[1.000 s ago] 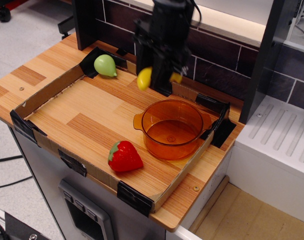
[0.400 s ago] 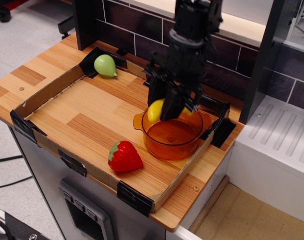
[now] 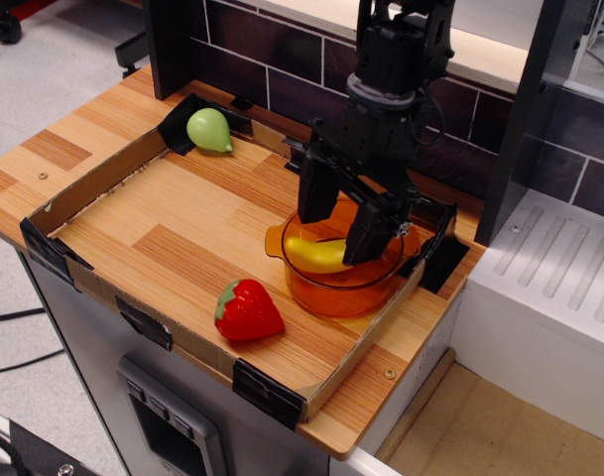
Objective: Put banana in pot
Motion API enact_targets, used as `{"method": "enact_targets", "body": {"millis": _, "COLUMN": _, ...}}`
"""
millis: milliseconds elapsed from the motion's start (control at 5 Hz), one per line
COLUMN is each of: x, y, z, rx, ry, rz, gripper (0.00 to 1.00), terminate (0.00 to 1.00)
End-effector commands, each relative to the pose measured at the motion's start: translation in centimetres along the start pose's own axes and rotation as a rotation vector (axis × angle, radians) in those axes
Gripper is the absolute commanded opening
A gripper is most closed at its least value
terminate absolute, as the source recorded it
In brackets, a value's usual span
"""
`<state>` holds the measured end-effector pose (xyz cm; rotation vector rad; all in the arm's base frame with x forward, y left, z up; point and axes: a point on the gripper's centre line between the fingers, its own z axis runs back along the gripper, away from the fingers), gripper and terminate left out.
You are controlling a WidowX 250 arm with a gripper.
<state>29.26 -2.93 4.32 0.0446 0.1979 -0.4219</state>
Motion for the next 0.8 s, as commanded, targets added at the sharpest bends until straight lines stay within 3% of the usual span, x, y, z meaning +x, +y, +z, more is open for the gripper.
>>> {"method": "enact_targets", "body": {"millis": 0, "x": -0.3, "y": 1.4, "z": 6.2, "rx": 0.008, "ry": -0.151, "rz": 0.009, "gripper": 1.00, "terminate": 0.00}}
{"method": "enact_targets", "body": {"millis": 400, "x": -0.7, "y": 2.3, "z": 7.5, "rx": 0.001, "ry": -0.177, "rz": 0.025, "gripper": 1.00, "terminate": 0.00}}
{"method": "enact_targets", "body": {"millis": 600, "x": -0.7, "y": 2.3, "z": 7.5, "rx": 0.001, "ry": -0.177, "rz": 0.025, "gripper": 1.00, "terminate": 1.00}}
